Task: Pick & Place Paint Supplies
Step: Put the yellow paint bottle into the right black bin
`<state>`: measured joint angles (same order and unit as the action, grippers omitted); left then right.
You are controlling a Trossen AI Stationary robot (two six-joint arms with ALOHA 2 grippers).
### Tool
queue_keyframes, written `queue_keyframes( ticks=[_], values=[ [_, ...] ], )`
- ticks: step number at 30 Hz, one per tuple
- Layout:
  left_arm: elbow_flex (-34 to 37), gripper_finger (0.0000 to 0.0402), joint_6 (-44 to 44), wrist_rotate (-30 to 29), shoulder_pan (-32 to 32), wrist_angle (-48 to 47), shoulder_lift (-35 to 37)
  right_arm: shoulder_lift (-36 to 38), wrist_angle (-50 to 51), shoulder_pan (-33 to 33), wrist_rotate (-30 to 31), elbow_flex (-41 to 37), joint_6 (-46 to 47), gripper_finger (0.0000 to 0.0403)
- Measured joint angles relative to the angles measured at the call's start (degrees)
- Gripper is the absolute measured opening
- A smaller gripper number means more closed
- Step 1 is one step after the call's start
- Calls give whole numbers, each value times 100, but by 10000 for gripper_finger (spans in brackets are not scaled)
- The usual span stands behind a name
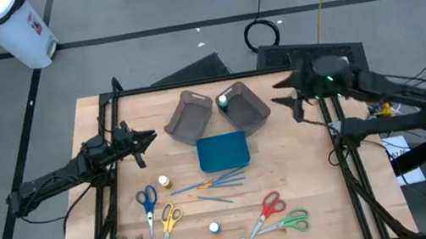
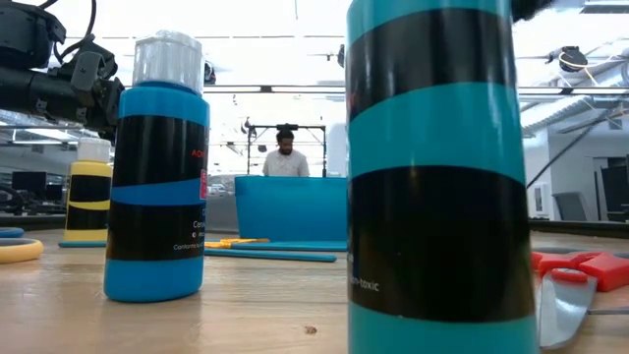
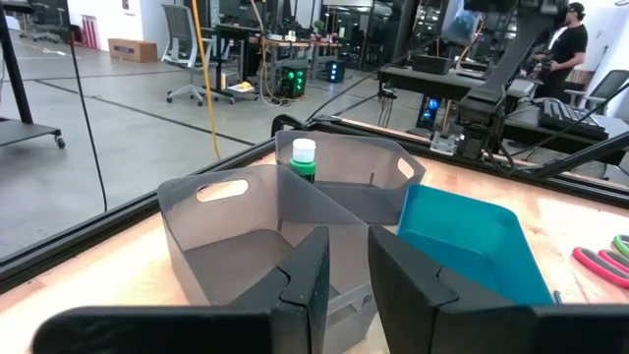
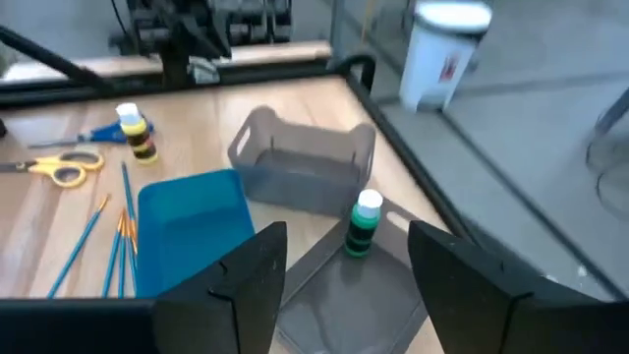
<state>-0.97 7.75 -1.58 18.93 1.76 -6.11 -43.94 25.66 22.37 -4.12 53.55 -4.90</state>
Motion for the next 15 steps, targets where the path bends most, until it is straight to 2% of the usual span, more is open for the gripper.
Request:
queue_keyframes(
  ticks=[8,15],
  values=[
    [0,81,0,0,1,0,0,1968,-1984,0,-41,-2173,121,207],
    [0,81,0,0,1,0,0,2728,-3458,0,-59,-3287,122,208]
  ],
)
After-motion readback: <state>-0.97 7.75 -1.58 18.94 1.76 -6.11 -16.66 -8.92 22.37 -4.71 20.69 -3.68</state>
